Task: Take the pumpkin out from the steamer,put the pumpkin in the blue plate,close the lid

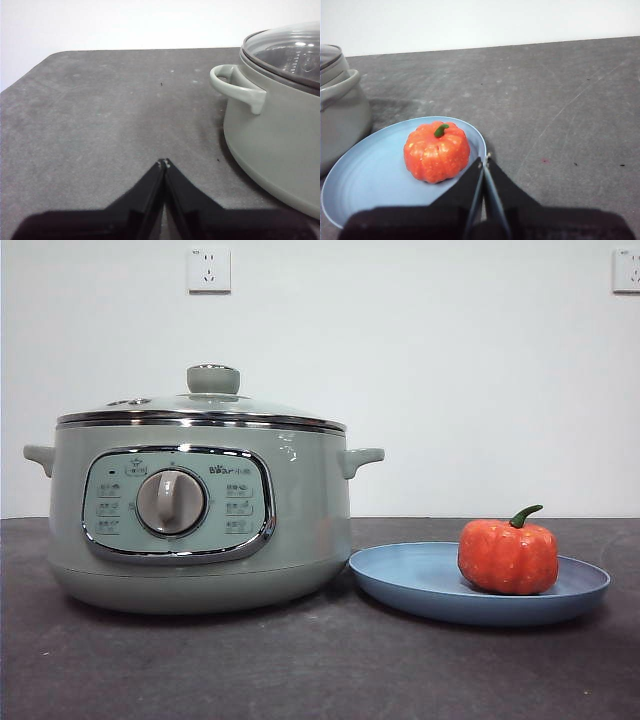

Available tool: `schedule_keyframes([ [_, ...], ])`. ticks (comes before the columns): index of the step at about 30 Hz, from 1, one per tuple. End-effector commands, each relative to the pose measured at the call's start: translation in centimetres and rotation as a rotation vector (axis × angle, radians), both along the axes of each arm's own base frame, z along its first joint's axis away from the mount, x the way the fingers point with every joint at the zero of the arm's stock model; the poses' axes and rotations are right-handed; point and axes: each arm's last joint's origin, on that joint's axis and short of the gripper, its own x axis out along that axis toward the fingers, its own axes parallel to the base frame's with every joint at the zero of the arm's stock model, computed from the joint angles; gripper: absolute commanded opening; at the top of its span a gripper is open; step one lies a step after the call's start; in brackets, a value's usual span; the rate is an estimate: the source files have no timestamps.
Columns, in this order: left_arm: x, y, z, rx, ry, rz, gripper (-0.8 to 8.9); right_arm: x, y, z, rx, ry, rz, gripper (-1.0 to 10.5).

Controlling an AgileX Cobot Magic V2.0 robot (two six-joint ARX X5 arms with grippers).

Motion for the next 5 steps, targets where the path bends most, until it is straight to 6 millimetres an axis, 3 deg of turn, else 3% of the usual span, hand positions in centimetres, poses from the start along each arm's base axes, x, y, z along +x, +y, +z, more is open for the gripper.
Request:
schedule_keyframes([
  [1, 0.07, 0.04, -0.53, -0.007, 0.012, 0.007, -0.03, 0.08, 0.01, -0.44, 0.008, 0.011, -0.004, -0.2],
  [5, 0.07, 0.04, -0.53, -0.007, 0.012, 0.007, -0.03, 0.08, 0.01, -0.44, 0.008, 0.011, -0.004, -0.2],
])
